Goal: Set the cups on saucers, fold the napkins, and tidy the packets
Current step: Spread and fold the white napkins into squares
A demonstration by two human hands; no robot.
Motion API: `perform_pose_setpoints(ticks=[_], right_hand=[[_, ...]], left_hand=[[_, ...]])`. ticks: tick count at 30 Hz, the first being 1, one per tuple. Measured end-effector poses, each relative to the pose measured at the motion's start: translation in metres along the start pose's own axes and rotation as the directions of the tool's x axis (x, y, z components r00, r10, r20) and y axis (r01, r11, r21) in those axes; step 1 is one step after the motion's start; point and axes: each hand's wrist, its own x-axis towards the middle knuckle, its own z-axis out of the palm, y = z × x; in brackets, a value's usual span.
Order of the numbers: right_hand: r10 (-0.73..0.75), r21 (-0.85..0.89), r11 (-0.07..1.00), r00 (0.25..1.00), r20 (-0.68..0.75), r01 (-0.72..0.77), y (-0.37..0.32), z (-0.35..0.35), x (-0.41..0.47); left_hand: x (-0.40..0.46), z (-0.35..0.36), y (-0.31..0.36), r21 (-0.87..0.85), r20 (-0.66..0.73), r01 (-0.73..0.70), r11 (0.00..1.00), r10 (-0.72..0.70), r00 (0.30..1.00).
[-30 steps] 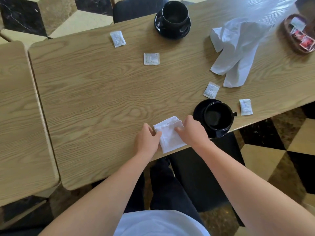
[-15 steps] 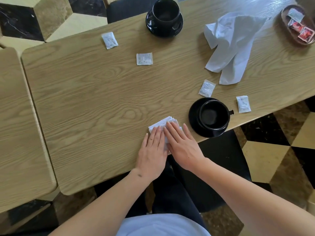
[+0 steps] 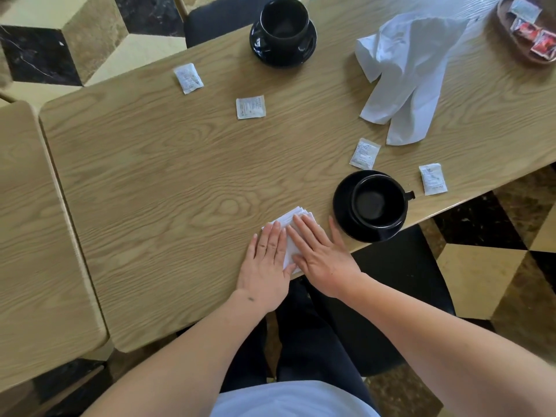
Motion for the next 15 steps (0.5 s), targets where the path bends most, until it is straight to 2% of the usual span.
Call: perform_pose_setpoints(ticks=[2, 4, 6, 8, 9, 11, 13, 15], right_hand=[[0.015, 0.012, 1.0, 1.0, 0.022, -0.015, -0.006, -0.009, -0.002], [0.049, 0.026, 0.998, 0.999, 0.017, -0.049, -0.015, -0.022, -0.001], [0.078, 0.095, 0.993, 0.996, -0.039, -0.075, -0.022, -0.039, -0.001], [0.076, 0.183, 0.982, 0.989, -0.131, -0.051, -0.021, -0.063, 0.0], [0.093, 0.237, 0.97, 0.981, -0.17, -0.051, -0.018, -0.077, 0.001], [0.199, 0.37, 0.922, 0.959, -0.201, -0.114, -0.004, -0.105, 0.005], [0.32, 0.53, 0.829, 0.93, -0.183, -0.181, 0.015, -0.132, 0.013], [0.45, 0.703, 0.681, 0.875, -0.178, -0.206, 0.042, -0.155, 0.024]], left_hand=[[-0.001, -0.013, -0.001, -0.056, -0.026, -0.021, 0.998, 0.02, 0.999], [-0.002, -0.031, -0.006, -0.262, -0.11, 0.0, 0.965, -0.03, 0.993], [0.0, -0.053, -0.015, -0.471, -0.211, 0.065, 0.88, -0.184, 0.96], [0.011, -0.073, -0.024, -0.561, -0.267, 0.134, 0.817, -0.332, 0.905], [0.02, -0.085, -0.026, -0.612, -0.231, 0.172, 0.772, -0.383, 0.894], [0.04, -0.112, -0.024, -0.739, -0.056, 0.239, 0.63, -0.411, 0.91], [0.065, -0.139, -0.011, -0.85, 0.091, 0.245, 0.467, -0.328, 0.94], [0.095, -0.165, 0.008, -0.927, 0.146, 0.228, 0.298, -0.272, 0.951]])
